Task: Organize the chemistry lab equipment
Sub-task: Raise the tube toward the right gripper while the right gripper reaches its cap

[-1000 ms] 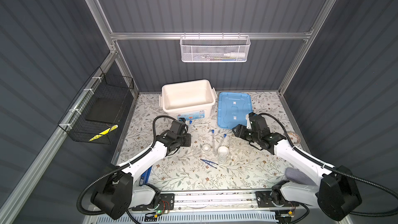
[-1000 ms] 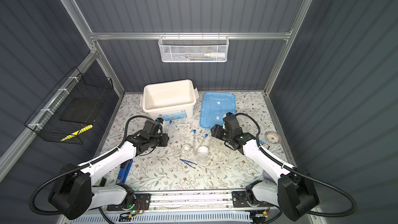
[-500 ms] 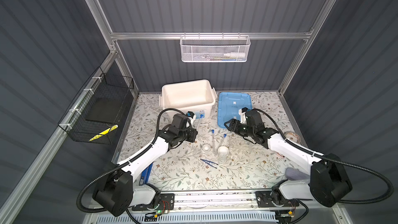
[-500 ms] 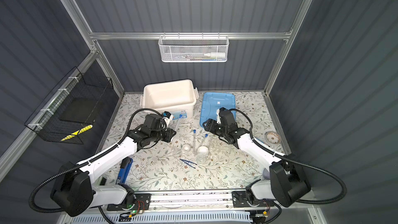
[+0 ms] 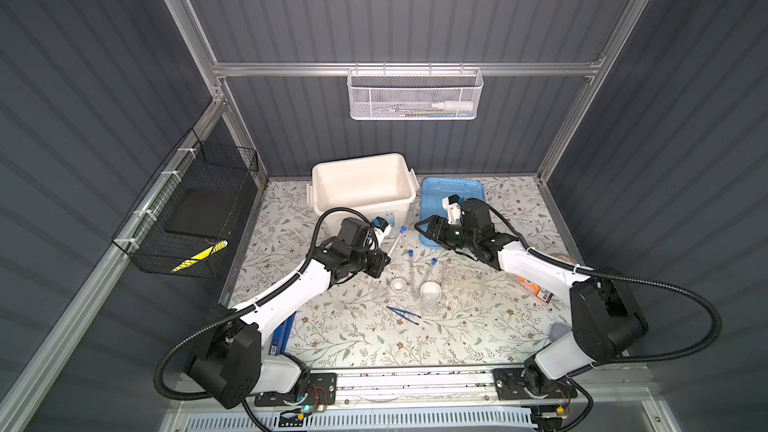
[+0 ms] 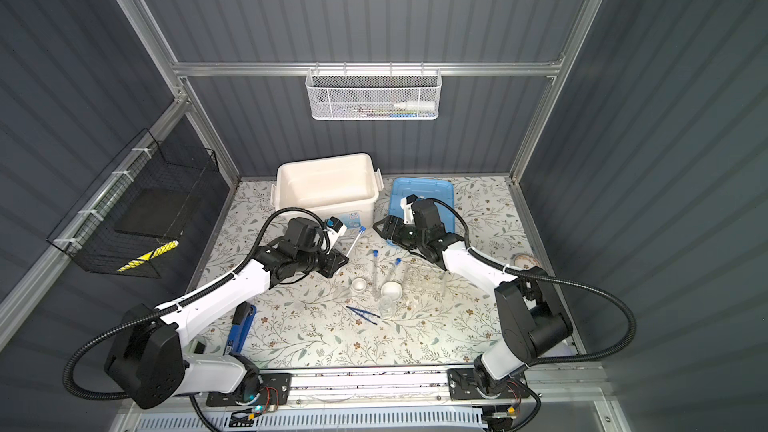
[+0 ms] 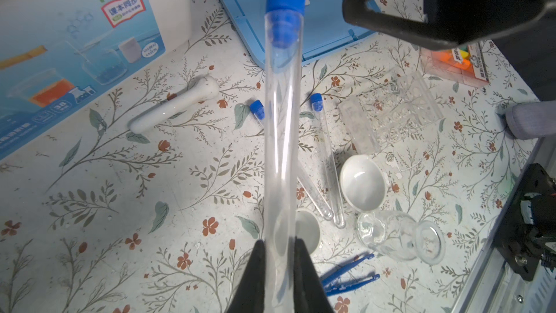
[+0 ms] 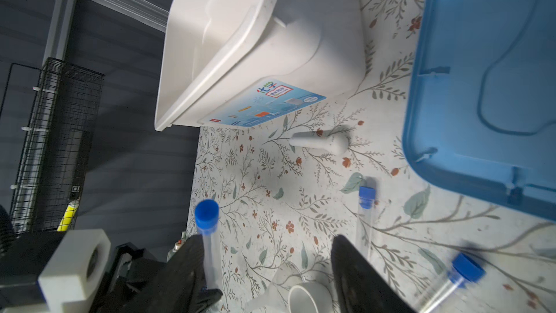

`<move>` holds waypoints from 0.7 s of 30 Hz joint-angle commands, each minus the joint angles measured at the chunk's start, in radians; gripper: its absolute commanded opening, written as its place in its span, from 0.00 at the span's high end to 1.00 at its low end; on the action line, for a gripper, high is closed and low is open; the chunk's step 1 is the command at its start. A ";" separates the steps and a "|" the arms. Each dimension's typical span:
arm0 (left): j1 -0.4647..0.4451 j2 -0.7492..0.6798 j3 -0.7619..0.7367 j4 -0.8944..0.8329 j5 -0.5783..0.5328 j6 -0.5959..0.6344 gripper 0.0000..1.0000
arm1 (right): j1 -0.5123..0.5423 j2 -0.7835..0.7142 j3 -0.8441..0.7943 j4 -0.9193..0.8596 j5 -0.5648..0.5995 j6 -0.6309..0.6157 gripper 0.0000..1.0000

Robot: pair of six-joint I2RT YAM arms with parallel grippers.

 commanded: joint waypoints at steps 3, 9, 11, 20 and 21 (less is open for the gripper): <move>-0.010 0.022 0.038 -0.014 0.042 0.028 0.86 | 0.010 0.052 0.055 0.063 -0.086 0.053 0.36; -0.013 0.027 0.039 -0.009 0.046 0.032 0.86 | 0.021 0.091 0.081 0.050 -0.127 0.076 0.42; -0.013 0.028 0.039 -0.006 0.050 0.034 0.86 | 0.022 0.101 0.086 0.045 -0.133 0.082 0.43; -0.023 0.039 0.036 -0.004 0.045 0.029 0.86 | 0.026 0.117 0.105 0.039 -0.167 0.085 0.53; -0.024 0.040 0.035 -0.004 0.044 0.029 0.86 | 0.026 0.119 0.105 0.039 -0.174 0.087 0.55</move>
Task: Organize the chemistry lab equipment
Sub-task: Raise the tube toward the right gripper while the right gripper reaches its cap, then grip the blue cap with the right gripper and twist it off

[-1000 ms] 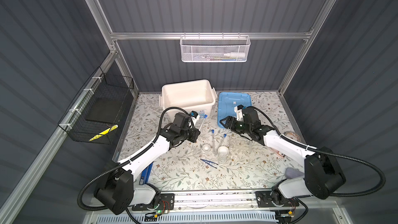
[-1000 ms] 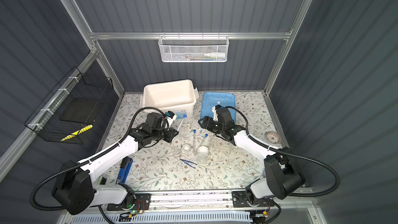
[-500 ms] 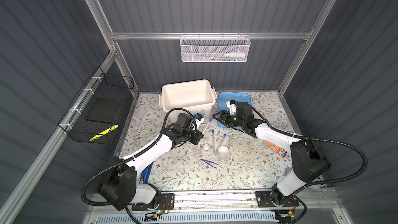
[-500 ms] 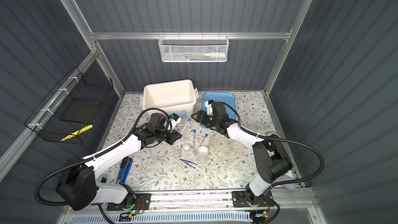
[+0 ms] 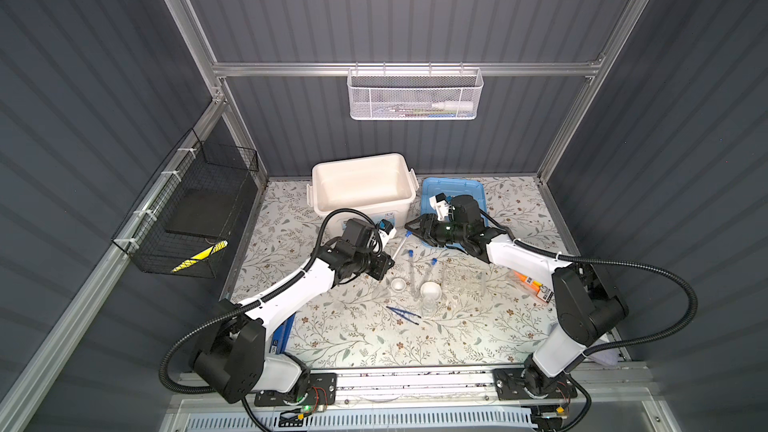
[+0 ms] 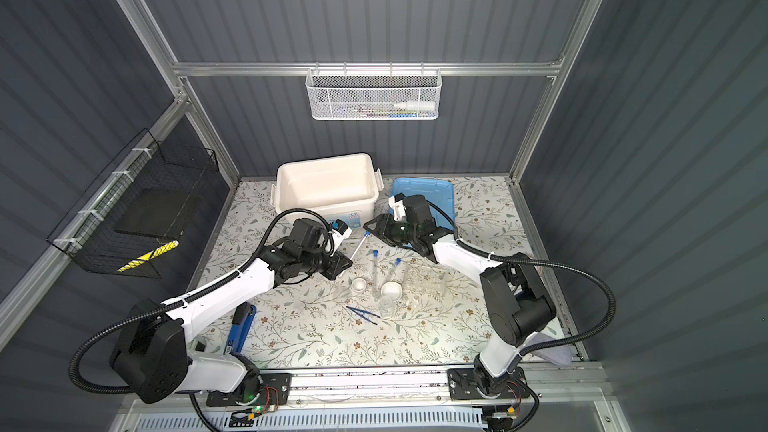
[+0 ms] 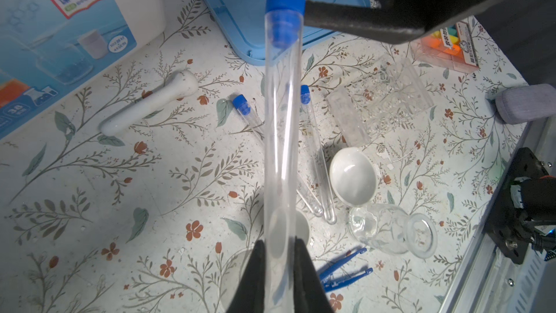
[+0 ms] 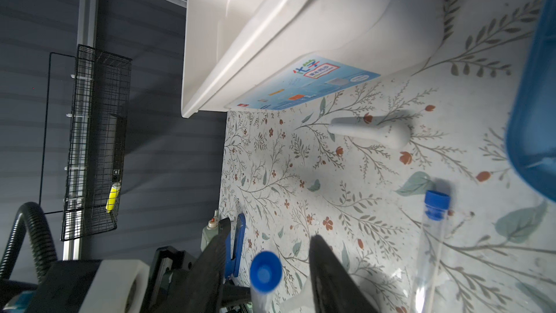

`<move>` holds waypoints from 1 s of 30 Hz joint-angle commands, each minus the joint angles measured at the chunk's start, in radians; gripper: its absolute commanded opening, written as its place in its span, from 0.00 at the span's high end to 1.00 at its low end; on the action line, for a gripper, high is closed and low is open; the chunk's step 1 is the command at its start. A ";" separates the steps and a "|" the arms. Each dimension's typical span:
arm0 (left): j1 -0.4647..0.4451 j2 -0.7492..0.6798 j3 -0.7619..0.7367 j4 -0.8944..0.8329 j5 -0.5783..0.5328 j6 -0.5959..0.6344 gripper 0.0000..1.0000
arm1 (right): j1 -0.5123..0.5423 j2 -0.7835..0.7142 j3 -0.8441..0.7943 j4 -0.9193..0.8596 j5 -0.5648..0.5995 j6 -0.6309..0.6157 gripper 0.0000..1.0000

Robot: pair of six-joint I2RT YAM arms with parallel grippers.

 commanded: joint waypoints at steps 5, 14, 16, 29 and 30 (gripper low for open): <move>-0.007 0.016 0.019 0.007 0.019 0.005 0.86 | 0.014 0.028 0.027 -0.011 -0.074 0.009 0.60; -0.007 0.010 0.012 0.009 0.017 0.006 0.86 | 0.018 0.032 0.034 -0.038 -0.076 -0.005 0.64; -0.007 0.006 0.011 0.008 0.019 0.007 0.86 | 0.018 0.032 0.034 -0.037 -0.070 -0.006 0.65; -0.008 0.006 0.007 0.007 0.023 0.016 0.86 | 0.020 0.037 0.050 -0.034 -0.045 -0.010 0.65; -0.008 0.007 0.005 0.006 0.022 0.016 0.86 | 0.019 0.036 0.052 -0.034 -0.046 -0.010 0.66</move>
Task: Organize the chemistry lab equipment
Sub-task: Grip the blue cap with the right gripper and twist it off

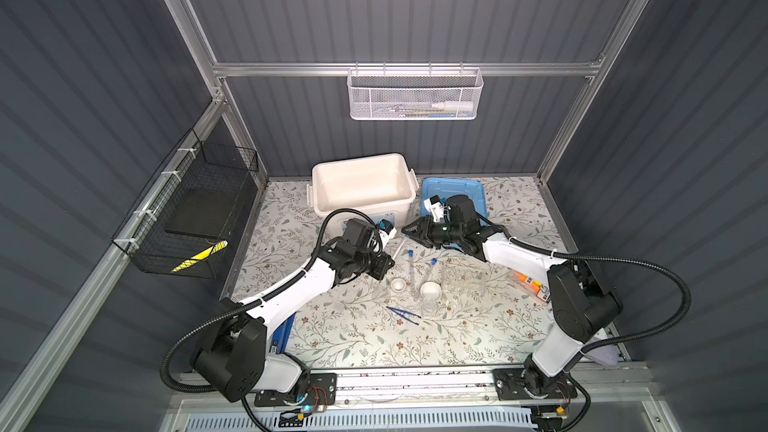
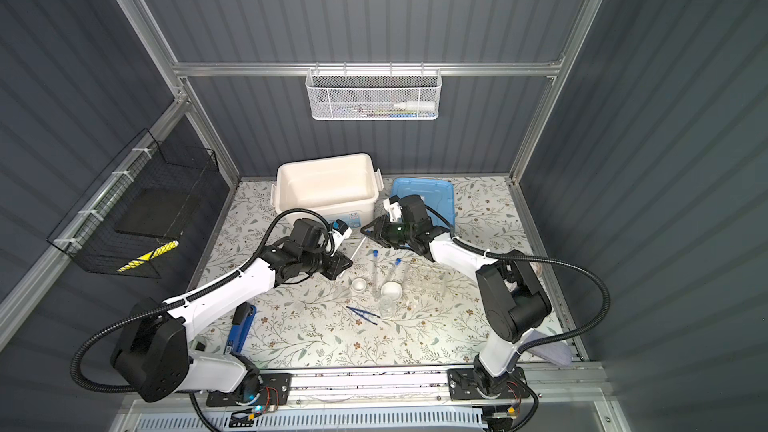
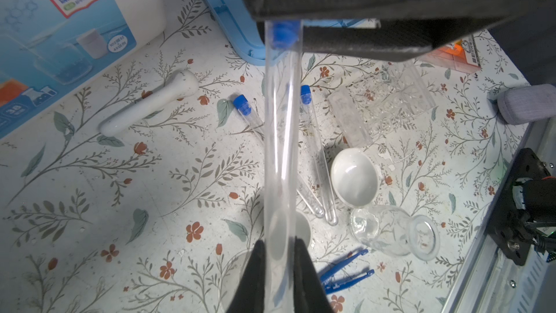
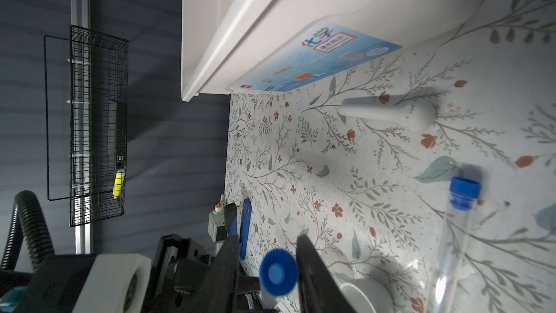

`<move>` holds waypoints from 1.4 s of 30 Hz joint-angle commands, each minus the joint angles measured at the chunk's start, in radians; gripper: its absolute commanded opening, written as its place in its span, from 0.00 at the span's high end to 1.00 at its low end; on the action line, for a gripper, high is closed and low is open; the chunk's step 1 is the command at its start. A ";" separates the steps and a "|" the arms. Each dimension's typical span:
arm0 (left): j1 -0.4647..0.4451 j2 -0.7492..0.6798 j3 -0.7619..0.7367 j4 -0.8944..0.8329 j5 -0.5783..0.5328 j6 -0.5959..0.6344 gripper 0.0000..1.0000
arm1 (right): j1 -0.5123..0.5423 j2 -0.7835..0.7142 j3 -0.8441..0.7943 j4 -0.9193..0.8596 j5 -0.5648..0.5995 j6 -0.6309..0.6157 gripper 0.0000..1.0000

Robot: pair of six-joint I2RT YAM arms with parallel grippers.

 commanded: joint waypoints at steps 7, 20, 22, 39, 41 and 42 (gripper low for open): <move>-0.008 0.001 0.004 0.002 0.021 0.016 0.86 | 0.005 0.009 0.024 -0.015 -0.008 -0.025 0.71; -0.008 0.001 0.003 0.003 0.024 0.013 0.84 | 0.005 0.002 0.027 -0.025 -0.001 -0.032 0.85; -0.008 0.001 0.005 0.002 0.019 0.008 0.82 | 0.004 -0.003 0.022 -0.028 0.006 -0.034 0.85; -0.007 -0.026 0.062 0.007 -0.090 -0.062 0.33 | 0.003 -0.106 -0.003 -0.123 0.229 -0.101 0.87; -0.007 -0.033 0.063 0.009 -0.108 -0.075 0.30 | 0.003 -0.125 0.005 -0.164 0.267 -0.133 0.87; -0.007 -0.038 0.062 0.008 -0.120 -0.081 0.28 | 0.002 -0.138 0.007 -0.184 0.315 -0.147 0.87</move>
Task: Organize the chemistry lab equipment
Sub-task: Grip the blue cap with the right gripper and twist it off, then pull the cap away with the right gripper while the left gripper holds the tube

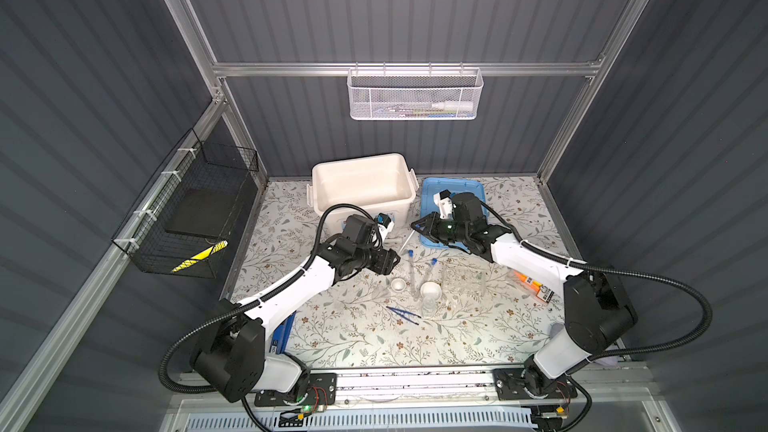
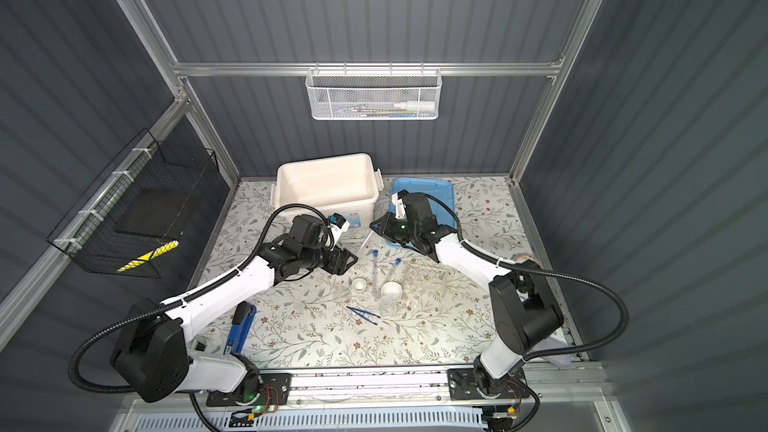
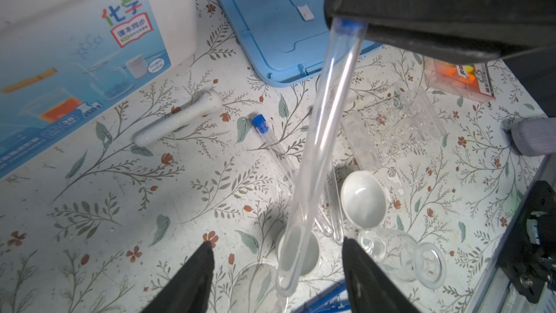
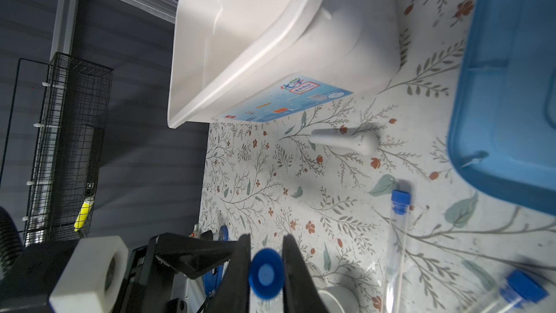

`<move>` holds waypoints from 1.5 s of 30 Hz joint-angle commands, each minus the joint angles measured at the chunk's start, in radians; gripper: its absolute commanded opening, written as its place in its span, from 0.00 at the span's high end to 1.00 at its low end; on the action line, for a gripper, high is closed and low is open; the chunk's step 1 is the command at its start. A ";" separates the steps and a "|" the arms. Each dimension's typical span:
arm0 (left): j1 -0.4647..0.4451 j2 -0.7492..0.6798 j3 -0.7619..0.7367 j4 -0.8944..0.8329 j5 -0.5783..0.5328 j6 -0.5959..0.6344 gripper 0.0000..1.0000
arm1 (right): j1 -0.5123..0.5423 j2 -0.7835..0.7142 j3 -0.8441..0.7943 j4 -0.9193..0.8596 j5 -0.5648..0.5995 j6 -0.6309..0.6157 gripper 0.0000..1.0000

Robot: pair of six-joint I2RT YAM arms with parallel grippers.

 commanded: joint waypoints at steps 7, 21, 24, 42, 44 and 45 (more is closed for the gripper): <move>-0.001 -0.074 -0.012 0.011 -0.100 -0.093 0.15 | 0.003 -0.139 -0.005 -0.180 0.293 -0.165 0.87; 0.175 -0.134 -0.124 0.066 -0.050 -0.319 0.00 | 0.071 -0.399 -0.124 -0.253 0.664 -0.414 0.85; 0.178 -0.129 -0.125 0.050 -0.055 -0.322 0.00 | 0.114 -0.437 -0.169 -0.227 0.744 -0.455 0.85; 0.178 -0.111 -0.138 0.045 -0.024 -0.365 0.00 | 0.234 -0.457 -0.346 0.039 0.965 -0.614 0.85; 0.178 -0.114 -0.143 0.046 -0.024 -0.366 0.00 | 0.233 -0.451 -0.359 0.058 0.964 -0.613 0.85; 0.178 -0.114 -0.145 0.046 -0.024 -0.367 0.00 | 0.233 -0.449 -0.365 0.072 0.965 -0.615 0.85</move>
